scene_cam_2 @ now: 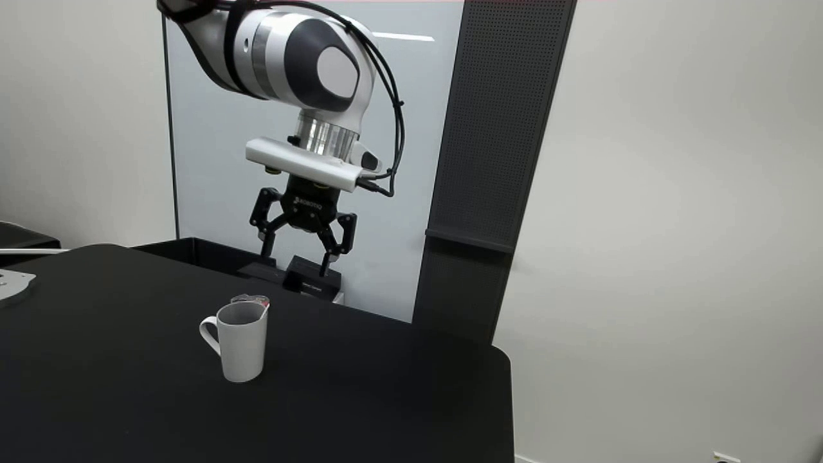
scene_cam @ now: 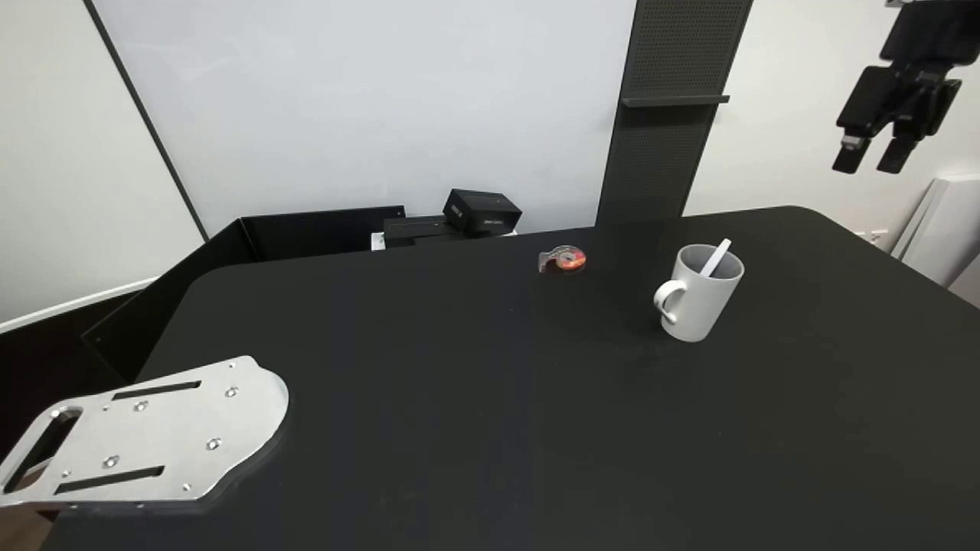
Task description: Take the spoon out of the mug and put it on the table
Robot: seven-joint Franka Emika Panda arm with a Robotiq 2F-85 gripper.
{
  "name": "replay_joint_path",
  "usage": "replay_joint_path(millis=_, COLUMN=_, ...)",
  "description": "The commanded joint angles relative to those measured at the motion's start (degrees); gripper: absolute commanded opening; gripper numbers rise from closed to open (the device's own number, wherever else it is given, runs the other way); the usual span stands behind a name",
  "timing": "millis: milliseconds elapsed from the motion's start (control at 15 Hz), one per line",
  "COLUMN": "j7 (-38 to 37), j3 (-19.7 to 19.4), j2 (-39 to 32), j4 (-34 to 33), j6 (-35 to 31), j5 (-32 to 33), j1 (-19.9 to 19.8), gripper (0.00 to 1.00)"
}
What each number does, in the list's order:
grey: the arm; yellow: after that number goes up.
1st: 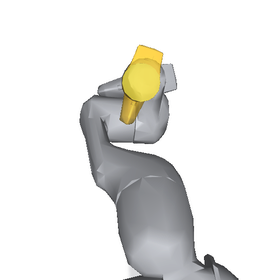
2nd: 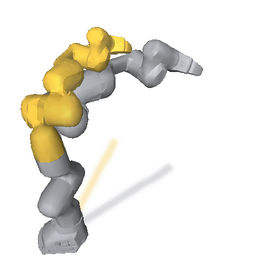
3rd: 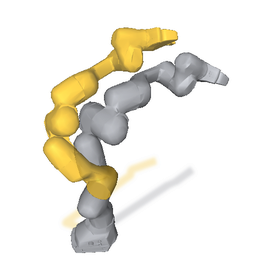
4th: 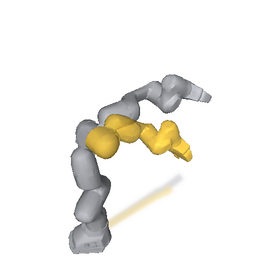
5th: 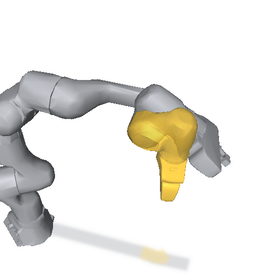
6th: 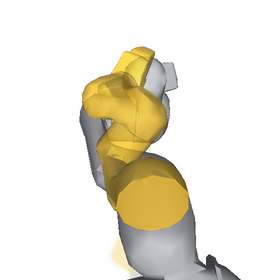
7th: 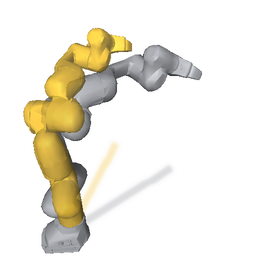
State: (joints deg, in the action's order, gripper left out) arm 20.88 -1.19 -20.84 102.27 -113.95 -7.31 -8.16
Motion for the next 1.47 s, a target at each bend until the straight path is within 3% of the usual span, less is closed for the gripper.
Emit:
replay_joint_path(millis=0, j7=2.67, j3=1.56, j2=-4.12, j4=-5.46, j6=1.42, j5=-1.08, j1=-0.14, gripper=1.0)
replay_joint_path(millis=533, j7=10.13, j3=4.35, j2=-9.04, j4=-12.22, j6=4.39, j5=-3.7, j1=-1.3, gripper=1.0)
replay_joint_path(millis=800, j7=9.41, j3=4.24, j2=-11.68, j4=-15.19, j6=6.96, j5=-2.4, j1=-0.63, gripper=1.0)
replay_joint_path(millis=867, j7=9.96, j3=4.31, j2=-9.23, j4=-11.23, j6=4.02, j5=-2.61, j1=-0.65, gripper=1.0)
replay_joint_path(millis=1400, j7=9.94, j3=4.37, j2=-10.75, j4=-12.96, j6=5.37, j5=-2.55, j1=-0.7, gripper=1.0)
